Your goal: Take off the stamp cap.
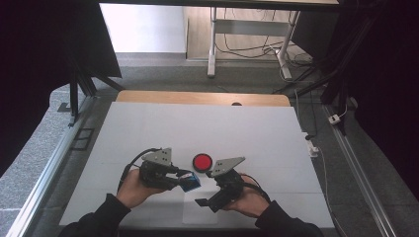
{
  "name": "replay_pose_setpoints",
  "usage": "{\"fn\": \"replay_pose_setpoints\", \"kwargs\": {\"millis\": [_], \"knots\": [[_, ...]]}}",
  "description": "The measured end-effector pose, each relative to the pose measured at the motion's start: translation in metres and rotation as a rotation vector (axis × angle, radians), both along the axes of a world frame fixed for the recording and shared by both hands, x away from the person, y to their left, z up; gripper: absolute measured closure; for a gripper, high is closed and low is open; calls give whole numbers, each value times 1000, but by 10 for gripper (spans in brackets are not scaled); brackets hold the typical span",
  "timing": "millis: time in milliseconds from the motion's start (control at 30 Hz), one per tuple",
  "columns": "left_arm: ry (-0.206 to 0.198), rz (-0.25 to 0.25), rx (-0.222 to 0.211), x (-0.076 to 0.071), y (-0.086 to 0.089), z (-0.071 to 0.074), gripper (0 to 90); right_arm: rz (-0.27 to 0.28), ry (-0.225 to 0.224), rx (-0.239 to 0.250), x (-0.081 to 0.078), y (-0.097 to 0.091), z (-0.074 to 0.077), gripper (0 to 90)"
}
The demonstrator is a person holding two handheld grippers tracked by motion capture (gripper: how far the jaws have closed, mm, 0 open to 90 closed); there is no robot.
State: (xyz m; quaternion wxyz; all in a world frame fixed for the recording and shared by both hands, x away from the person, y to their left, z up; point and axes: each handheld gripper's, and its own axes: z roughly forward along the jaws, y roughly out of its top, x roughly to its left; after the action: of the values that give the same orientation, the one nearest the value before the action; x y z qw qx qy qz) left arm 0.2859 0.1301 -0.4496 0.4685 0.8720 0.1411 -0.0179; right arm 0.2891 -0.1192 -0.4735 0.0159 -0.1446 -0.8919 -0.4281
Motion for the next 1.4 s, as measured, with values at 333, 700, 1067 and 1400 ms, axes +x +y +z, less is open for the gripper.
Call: {"fn": "replay_pose_setpoints", "kwargs": {"millis": [333, 700, 1067, 1400], "knots": [[-23, -48, -31, -2, -2, 1, 695, 101, 24, 21, 7, 7, -2, 327], [-41, -85, -73, -4, 0, 2, 696, 146, 56, 51, 9, 7, -2, 534], [-75, -107, -81, -6, -1, 2, 695, 176, 58, 64, 8, 7, -1, 623], [-89, -117, -97, -6, 0, 1, 695, 184, 55, 86, 8, 6, 0, 651]]}}
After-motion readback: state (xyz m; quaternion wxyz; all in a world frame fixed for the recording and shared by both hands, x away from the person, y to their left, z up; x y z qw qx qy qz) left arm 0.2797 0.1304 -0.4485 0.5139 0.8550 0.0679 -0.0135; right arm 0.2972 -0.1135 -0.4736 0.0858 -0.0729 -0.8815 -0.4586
